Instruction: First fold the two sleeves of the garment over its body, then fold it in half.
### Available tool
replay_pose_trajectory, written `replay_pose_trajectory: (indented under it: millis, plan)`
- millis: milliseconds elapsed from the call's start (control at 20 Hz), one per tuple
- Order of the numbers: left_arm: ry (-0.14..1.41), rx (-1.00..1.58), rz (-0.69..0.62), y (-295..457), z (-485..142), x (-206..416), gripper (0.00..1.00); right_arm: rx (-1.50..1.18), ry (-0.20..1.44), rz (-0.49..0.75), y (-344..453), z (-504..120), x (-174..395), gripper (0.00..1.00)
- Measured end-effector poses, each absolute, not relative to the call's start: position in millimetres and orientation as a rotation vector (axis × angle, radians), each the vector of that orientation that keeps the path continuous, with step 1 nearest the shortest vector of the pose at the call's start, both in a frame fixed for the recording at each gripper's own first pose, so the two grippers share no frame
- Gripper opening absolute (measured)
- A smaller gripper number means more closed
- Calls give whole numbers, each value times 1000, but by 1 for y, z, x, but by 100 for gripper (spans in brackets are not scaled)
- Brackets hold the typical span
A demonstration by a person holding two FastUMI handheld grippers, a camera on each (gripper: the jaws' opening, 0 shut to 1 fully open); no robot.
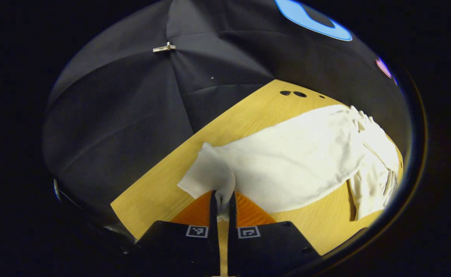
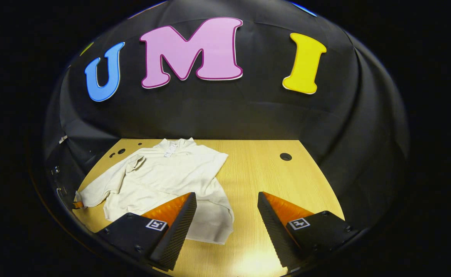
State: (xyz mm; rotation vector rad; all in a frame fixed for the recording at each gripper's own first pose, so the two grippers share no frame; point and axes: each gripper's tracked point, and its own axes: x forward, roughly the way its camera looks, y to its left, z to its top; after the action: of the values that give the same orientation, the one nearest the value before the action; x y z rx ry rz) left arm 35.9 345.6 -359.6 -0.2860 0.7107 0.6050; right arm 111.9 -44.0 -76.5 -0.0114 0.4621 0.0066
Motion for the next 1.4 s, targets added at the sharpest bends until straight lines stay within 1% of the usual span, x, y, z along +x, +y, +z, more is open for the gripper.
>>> replay_pose_trajectory:
  millis: [100,150,350,500,700,950,1200,1400]
  plan:
    - [715,-302,600,343,-357,39,8,-11,468,-1,-51,-80,115,98]
    - [712,-327,592,341,-354,41,7,-11,467,-6,-54,-81,116,98]
    - [670,-446,627,347,-341,47,6,3,460,-16,-65,-83,121,98]
    - [633,-502,632,357,-315,57,7,1,471,-25,-74,-91,121,98]
    - [542,-495,594,362,-261,101,6,9,471,-33,-80,-100,121,98]
    - [471,-381,458,330,-194,183,6,16,475,-36,-86,-111,122,98]
    - [421,-280,287,250,-151,269,6,62,482,-41,-87,-122,128,98]
    - [391,-210,162,179,-125,325,6,100,487,-55,-93,-129,132,98]
